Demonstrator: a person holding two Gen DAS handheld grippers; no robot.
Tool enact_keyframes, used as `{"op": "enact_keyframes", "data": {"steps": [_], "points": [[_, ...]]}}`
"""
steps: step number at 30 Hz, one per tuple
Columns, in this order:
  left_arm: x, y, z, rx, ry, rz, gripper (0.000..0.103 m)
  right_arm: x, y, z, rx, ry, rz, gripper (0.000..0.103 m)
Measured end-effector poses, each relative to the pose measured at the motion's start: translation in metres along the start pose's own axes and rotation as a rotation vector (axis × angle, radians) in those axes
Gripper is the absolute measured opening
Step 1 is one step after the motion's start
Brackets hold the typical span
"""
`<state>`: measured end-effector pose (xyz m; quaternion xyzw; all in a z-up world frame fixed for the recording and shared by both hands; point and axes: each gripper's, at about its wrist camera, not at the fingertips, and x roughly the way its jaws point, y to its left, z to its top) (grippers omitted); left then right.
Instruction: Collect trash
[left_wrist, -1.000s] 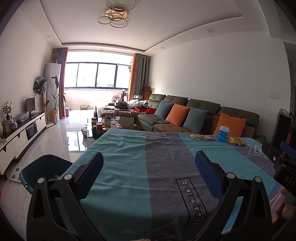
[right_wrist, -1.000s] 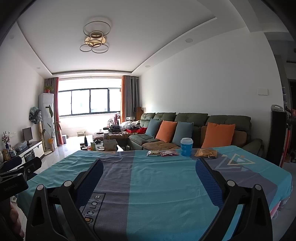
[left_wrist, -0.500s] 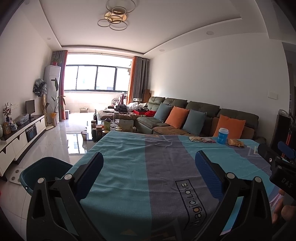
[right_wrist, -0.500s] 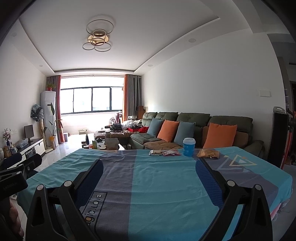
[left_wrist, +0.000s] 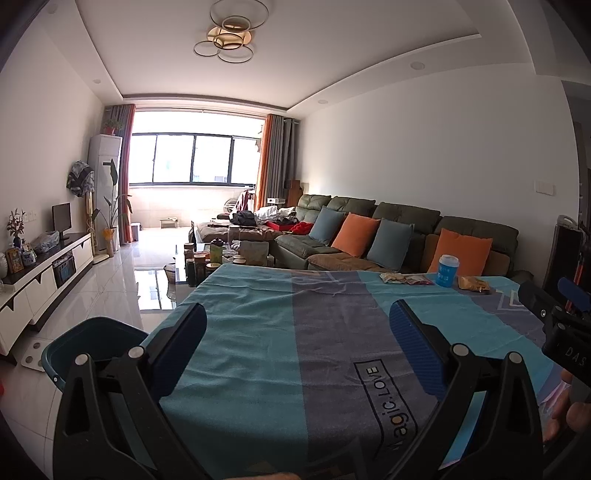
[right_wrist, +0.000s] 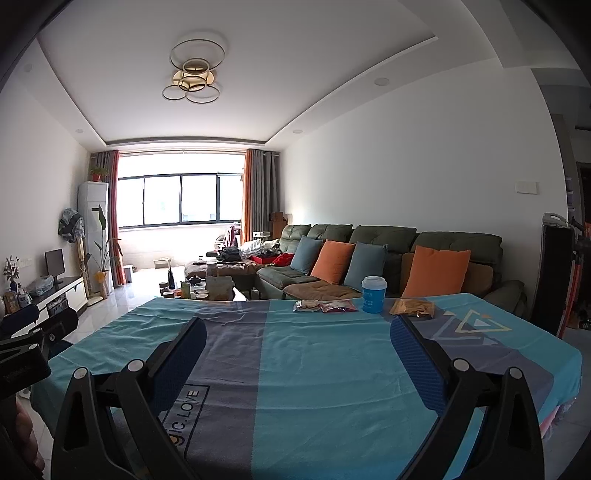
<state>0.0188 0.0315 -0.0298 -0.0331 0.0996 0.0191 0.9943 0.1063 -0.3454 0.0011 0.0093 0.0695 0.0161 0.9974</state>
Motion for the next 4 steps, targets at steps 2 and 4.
{"op": "enact_keyframes", "data": {"steps": [2,4], "points": [[0.0034,-0.0006,-0.0003,0.011,0.006,-0.008,0.098,0.0020,-0.0017,0.0010,0.004,0.000,-0.006,0.096],[0.0114,0.0015,0.0009,0.017,0.021,-0.014,0.098,0.0096,-0.0083,0.0033,0.006,0.015,-0.017,0.096]]}}
